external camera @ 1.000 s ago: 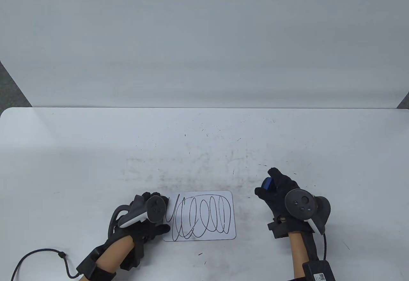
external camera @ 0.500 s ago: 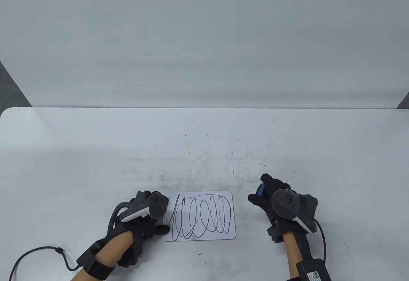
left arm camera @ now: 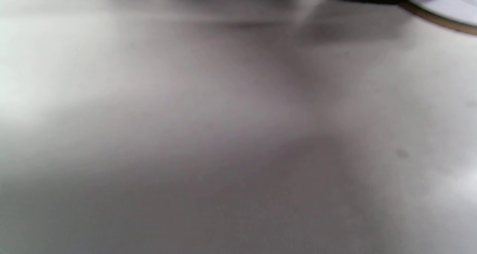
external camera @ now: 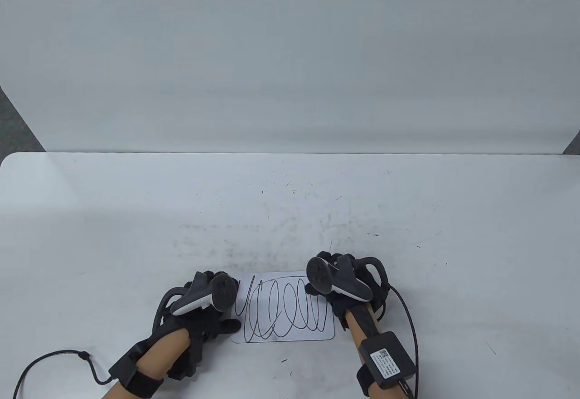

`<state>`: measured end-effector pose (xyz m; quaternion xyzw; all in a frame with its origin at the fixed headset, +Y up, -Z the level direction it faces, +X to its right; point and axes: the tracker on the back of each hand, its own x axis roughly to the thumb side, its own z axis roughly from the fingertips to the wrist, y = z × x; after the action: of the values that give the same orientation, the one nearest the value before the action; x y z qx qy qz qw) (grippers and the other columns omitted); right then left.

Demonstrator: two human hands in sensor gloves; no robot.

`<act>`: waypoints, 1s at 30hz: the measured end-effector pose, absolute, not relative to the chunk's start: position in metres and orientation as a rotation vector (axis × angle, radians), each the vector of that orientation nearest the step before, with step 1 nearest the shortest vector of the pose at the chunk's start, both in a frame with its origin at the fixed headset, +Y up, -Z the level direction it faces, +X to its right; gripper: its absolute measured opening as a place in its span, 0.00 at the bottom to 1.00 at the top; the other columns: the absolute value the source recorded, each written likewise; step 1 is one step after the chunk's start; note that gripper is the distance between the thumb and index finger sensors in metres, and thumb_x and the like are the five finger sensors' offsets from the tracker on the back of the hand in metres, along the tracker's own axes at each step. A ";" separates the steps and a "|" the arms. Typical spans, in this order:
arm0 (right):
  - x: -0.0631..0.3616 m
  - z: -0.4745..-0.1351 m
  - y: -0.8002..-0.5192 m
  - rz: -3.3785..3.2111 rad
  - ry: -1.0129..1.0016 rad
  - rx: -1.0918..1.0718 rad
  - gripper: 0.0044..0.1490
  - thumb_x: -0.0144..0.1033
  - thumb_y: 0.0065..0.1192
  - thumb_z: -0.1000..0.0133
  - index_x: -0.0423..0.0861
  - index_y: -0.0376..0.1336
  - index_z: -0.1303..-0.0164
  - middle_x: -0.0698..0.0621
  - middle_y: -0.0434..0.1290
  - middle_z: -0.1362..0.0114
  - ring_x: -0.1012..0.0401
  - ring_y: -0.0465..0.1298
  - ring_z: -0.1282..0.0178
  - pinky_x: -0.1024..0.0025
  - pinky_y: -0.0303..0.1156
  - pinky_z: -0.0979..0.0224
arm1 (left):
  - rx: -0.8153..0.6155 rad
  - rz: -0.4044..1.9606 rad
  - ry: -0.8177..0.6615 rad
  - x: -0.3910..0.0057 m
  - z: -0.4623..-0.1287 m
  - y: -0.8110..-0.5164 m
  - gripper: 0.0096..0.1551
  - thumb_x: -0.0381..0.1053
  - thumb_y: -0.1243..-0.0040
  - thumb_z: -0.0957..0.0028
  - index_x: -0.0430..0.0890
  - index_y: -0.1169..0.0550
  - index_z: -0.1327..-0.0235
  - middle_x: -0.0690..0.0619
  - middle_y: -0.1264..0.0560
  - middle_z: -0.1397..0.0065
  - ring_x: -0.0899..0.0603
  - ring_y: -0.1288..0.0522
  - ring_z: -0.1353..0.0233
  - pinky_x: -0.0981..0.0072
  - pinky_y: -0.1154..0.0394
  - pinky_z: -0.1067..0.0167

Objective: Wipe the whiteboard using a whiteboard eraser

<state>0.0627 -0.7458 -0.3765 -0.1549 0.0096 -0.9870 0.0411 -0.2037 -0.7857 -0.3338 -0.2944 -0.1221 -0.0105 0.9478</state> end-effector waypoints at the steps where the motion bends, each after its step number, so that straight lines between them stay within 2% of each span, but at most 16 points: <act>1: 0.060 -0.379 -0.747 -3.009 0.019 -0.471 0.50 0.64 0.59 0.67 0.42 0.58 0.42 0.42 0.79 0.41 0.41 0.80 0.46 0.44 0.76 0.45 | -0.597 -0.032 -0.248 -0.203 -0.334 -0.785 0.58 0.68 0.53 0.61 0.54 0.66 0.26 0.49 0.70 0.18 0.33 0.70 0.17 0.27 0.61 0.25; 7: 0.055 -0.383 -0.757 -2.999 0.007 -0.513 0.44 0.64 0.58 0.66 0.45 0.64 0.48 0.43 0.80 0.40 0.42 0.81 0.44 0.44 0.76 0.44 | -0.571 -0.243 -0.229 -0.187 -0.332 -0.778 0.59 0.68 0.56 0.64 0.54 0.65 0.25 0.47 0.66 0.16 0.32 0.62 0.14 0.27 0.52 0.23; 9: 0.060 -0.377 -0.755 -3.000 -0.147 -0.529 0.45 0.64 0.55 0.61 0.47 0.60 0.40 0.42 0.74 0.31 0.42 0.76 0.35 0.42 0.71 0.37 | -0.567 -0.257 -0.225 -0.186 -0.331 -0.778 0.59 0.68 0.56 0.65 0.53 0.65 0.25 0.46 0.65 0.16 0.32 0.60 0.14 0.29 0.50 0.22; 10: 0.064 -0.374 -0.753 -3.013 -0.213 -0.528 0.43 0.61 0.55 0.57 0.49 0.58 0.35 0.42 0.69 0.26 0.41 0.71 0.30 0.38 0.66 0.33 | -0.569 -0.256 -0.225 -0.186 -0.331 -0.778 0.59 0.68 0.56 0.65 0.52 0.64 0.25 0.45 0.65 0.16 0.32 0.60 0.14 0.30 0.50 0.22; 12: 0.074 -0.368 -0.753 -3.037 -0.442 -0.492 0.45 0.55 0.57 0.54 0.53 0.51 0.27 0.40 0.57 0.18 0.39 0.62 0.22 0.28 0.56 0.30 | -0.571 -0.253 -0.222 -0.185 -0.332 -0.777 0.59 0.67 0.55 0.65 0.52 0.64 0.25 0.45 0.64 0.16 0.31 0.59 0.14 0.30 0.49 0.22; 13: 0.080 -0.364 -0.754 -3.035 -0.543 -0.416 0.45 0.52 0.57 0.53 0.56 0.47 0.26 0.40 0.54 0.17 0.39 0.61 0.22 0.28 0.56 0.30 | -0.568 -0.262 -0.225 -0.184 -0.332 -0.777 0.59 0.67 0.56 0.65 0.52 0.64 0.25 0.44 0.64 0.16 0.31 0.59 0.14 0.30 0.49 0.22; 15: 0.089 -0.355 -0.759 -3.027 -0.420 -0.439 0.44 0.47 0.58 0.53 0.60 0.45 0.27 0.38 0.58 0.21 0.41 0.68 0.28 0.31 0.61 0.32 | -0.569 -0.275 -0.221 -0.182 -0.332 -0.776 0.59 0.67 0.55 0.65 0.51 0.63 0.24 0.44 0.63 0.16 0.31 0.58 0.14 0.31 0.49 0.22; 17: 0.090 -0.345 -0.761 -3.032 -0.346 -0.504 0.43 0.47 0.57 0.53 0.57 0.46 0.28 0.35 0.59 0.24 0.40 0.70 0.33 0.38 0.67 0.36 | -0.573 -0.286 -0.216 -0.181 -0.332 -0.776 0.59 0.67 0.55 0.65 0.51 0.63 0.25 0.43 0.63 0.16 0.31 0.58 0.14 0.31 0.48 0.22; 24: 0.094 -0.269 -0.759 -2.913 -0.375 -0.538 0.46 0.52 0.55 0.54 0.53 0.46 0.26 0.32 0.62 0.27 0.42 0.74 0.40 0.47 0.73 0.44 | -0.580 -0.239 -0.221 -0.184 -0.333 -0.778 0.59 0.67 0.55 0.65 0.52 0.64 0.25 0.43 0.65 0.16 0.31 0.60 0.15 0.31 0.49 0.22; 27: 0.093 -0.263 -0.757 -2.887 -0.374 -0.526 0.45 0.53 0.54 0.54 0.53 0.47 0.26 0.32 0.63 0.28 0.42 0.75 0.42 0.48 0.74 0.46 | -0.591 -0.207 -0.227 -0.186 -0.334 -0.778 0.59 0.67 0.54 0.64 0.51 0.64 0.25 0.43 0.65 0.17 0.31 0.61 0.15 0.31 0.50 0.22; 30: 0.090 -0.277 -0.756 -2.889 -0.366 -0.493 0.45 0.54 0.53 0.54 0.53 0.47 0.26 0.32 0.64 0.29 0.43 0.75 0.44 0.50 0.74 0.49 | -0.599 -0.197 -0.227 -0.187 -0.334 -0.778 0.59 0.67 0.54 0.64 0.52 0.64 0.25 0.43 0.66 0.17 0.31 0.62 0.15 0.31 0.50 0.22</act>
<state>0.0896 -0.7558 -0.2773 -0.1662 -0.1233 -0.9738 0.0940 -0.1869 -0.7783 -0.3341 -0.2941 -0.1114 -0.0968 0.9443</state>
